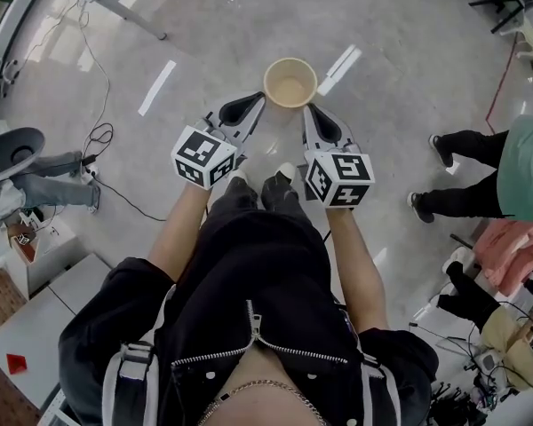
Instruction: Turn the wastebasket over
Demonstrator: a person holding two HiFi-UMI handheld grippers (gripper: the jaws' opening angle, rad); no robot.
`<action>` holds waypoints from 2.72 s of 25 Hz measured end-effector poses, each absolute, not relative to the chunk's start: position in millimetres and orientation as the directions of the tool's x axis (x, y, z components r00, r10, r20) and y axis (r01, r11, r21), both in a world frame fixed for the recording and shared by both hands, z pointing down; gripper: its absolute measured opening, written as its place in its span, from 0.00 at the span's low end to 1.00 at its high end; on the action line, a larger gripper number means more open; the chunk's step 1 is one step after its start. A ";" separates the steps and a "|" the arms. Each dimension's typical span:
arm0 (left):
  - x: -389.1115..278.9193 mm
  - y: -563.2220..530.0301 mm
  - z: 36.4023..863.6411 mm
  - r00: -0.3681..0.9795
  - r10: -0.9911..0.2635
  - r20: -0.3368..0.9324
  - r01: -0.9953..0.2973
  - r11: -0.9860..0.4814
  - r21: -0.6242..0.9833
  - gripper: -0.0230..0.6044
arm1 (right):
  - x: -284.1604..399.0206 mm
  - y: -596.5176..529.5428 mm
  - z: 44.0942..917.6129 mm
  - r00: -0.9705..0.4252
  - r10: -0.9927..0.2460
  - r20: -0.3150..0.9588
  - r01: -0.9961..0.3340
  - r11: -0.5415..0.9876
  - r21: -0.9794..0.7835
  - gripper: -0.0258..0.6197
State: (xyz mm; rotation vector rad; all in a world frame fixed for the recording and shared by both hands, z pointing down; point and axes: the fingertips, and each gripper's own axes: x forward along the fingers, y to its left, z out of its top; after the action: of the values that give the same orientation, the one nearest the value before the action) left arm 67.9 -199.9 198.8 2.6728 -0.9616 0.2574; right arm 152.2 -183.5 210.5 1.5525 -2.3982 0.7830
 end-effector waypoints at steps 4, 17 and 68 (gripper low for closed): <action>74.3 -203.5 200.6 0.757 -0.596 0.267 -0.650 -0.731 0.209 0.04 | 159.0 -184.1 216.0 -0.445 -0.786 0.429 -0.886 0.317 -0.337 0.06; 60.7 -255.0 221.0 0.798 -0.537 0.274 -0.596 -0.772 0.222 0.04 | 135.3 -231.9 235.6 -0.405 -0.794 0.454 -0.905 0.275 -0.326 0.06; 77.7 -396.1 636.2 0.814 -0.562 0.147 -0.577 -0.813 0.081 0.04 | 184.4 -345.3 644.7 -0.375 -0.843 0.386 -0.926 0.320 -0.201 0.06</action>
State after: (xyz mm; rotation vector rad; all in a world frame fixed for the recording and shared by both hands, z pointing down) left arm 77.7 -396.1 636.2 2.8747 -0.9065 0.1759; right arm 184.4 -345.3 644.7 1.6174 -2.3737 0.5786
